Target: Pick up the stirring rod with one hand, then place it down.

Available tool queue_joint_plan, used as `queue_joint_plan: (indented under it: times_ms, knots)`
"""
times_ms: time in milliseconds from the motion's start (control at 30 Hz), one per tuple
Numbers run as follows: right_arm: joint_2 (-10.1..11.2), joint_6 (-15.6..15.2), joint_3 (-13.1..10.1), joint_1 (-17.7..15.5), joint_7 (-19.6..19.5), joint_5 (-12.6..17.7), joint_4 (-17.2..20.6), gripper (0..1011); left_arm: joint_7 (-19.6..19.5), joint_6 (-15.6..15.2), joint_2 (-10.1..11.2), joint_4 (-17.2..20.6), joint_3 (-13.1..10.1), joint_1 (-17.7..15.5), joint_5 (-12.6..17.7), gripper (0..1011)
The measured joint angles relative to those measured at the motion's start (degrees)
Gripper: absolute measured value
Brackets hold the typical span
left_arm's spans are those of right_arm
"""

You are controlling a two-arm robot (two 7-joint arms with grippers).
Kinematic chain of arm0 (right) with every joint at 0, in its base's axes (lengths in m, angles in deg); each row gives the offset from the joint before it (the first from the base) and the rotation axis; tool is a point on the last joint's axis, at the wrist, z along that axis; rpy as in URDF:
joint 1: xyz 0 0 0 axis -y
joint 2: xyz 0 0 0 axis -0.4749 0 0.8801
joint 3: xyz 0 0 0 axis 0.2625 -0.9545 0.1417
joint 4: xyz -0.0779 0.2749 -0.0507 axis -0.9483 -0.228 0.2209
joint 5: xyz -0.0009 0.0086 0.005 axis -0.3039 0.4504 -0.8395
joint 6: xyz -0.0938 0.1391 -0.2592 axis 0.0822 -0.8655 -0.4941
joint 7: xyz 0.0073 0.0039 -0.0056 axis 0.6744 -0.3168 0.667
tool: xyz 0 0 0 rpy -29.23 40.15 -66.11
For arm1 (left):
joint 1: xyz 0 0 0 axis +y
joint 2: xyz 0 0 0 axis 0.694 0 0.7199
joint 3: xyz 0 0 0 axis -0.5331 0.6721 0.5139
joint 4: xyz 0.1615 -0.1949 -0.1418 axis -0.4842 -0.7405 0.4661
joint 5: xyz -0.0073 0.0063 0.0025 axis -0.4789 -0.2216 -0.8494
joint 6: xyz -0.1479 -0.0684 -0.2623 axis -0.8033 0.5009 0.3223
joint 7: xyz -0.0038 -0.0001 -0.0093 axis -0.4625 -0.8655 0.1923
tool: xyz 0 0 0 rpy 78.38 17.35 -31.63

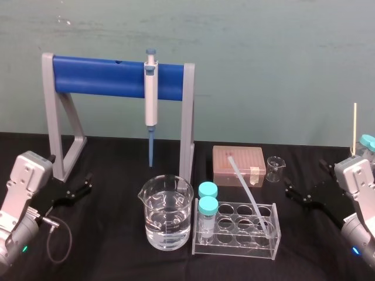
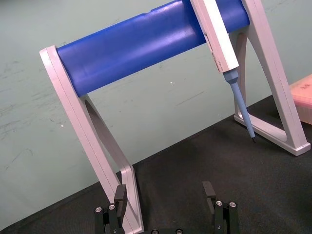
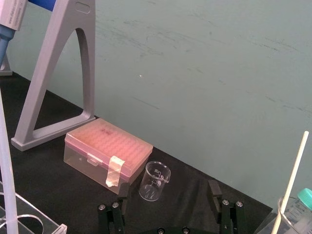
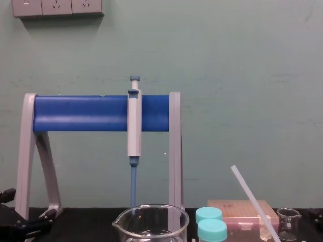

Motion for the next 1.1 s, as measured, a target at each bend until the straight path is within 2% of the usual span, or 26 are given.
queue_joint_plan:
  times_ms: [1100]
  knots:
    - [0.00, 0.00, 0.00, 0.00, 0.00, 0.00, 0.00, 1002, 0.00, 0.00, 0.00, 0.00, 0.00, 0.00, 0.00, 1000]
